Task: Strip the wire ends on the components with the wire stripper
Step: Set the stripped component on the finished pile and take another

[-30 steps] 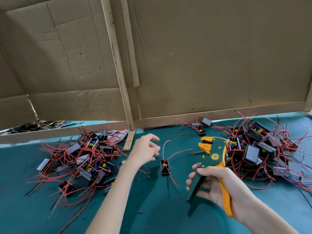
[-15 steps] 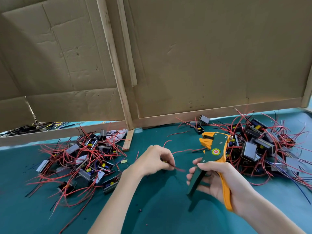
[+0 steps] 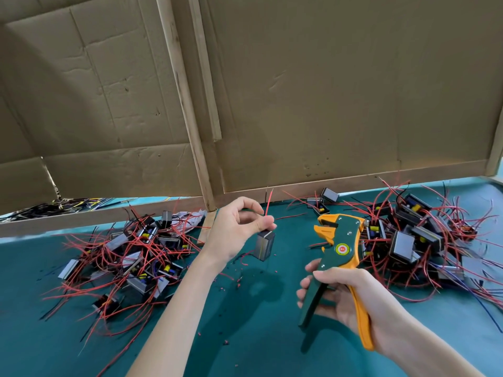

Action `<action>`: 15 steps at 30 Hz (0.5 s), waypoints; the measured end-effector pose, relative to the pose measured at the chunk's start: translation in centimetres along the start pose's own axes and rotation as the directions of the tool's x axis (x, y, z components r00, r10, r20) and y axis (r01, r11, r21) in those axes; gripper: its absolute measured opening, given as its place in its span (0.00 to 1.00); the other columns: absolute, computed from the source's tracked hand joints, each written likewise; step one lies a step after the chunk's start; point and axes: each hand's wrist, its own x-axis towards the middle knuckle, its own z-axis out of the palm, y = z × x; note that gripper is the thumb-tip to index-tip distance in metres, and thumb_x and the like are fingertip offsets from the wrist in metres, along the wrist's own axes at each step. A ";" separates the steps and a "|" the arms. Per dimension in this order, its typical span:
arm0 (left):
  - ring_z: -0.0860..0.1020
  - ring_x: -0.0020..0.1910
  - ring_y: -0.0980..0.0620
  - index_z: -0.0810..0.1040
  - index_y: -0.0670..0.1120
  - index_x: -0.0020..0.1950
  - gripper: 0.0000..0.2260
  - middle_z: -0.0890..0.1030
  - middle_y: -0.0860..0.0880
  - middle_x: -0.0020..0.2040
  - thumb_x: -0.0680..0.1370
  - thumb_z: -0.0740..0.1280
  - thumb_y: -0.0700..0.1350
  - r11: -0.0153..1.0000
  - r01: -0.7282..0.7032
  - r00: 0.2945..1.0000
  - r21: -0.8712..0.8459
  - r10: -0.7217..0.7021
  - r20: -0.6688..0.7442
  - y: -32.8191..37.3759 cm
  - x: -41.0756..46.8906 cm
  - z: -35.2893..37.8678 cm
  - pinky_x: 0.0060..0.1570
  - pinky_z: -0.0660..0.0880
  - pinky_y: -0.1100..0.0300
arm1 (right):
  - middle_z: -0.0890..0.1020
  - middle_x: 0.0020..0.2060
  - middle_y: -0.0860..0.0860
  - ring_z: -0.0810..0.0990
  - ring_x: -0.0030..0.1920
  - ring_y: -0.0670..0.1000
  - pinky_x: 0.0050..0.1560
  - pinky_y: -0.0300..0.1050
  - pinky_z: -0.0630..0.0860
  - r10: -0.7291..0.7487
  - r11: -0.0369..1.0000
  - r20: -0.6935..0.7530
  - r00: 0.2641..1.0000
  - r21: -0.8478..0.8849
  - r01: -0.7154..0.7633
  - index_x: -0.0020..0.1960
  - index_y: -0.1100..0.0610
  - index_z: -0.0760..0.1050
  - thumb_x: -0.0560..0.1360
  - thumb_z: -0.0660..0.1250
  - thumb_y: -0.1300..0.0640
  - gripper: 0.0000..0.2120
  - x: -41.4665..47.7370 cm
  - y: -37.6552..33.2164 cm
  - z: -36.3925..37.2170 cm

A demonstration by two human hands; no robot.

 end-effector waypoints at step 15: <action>0.75 0.32 0.55 0.75 0.44 0.48 0.05 0.85 0.45 0.44 0.79 0.64 0.34 0.998 0.005 0.988 -0.059 0.005 0.157 1.6 -0.7 -0.2 0.41 0.74 0.66 | 0.80 0.39 0.65 0.82 0.41 0.65 0.45 0.58 0.80 -0.038 0.994 0.181 0.983 -0.095 0.056 0.46 0.61 0.82 0.58 0.77 0.61 0.16 0.7 0.0 -0.7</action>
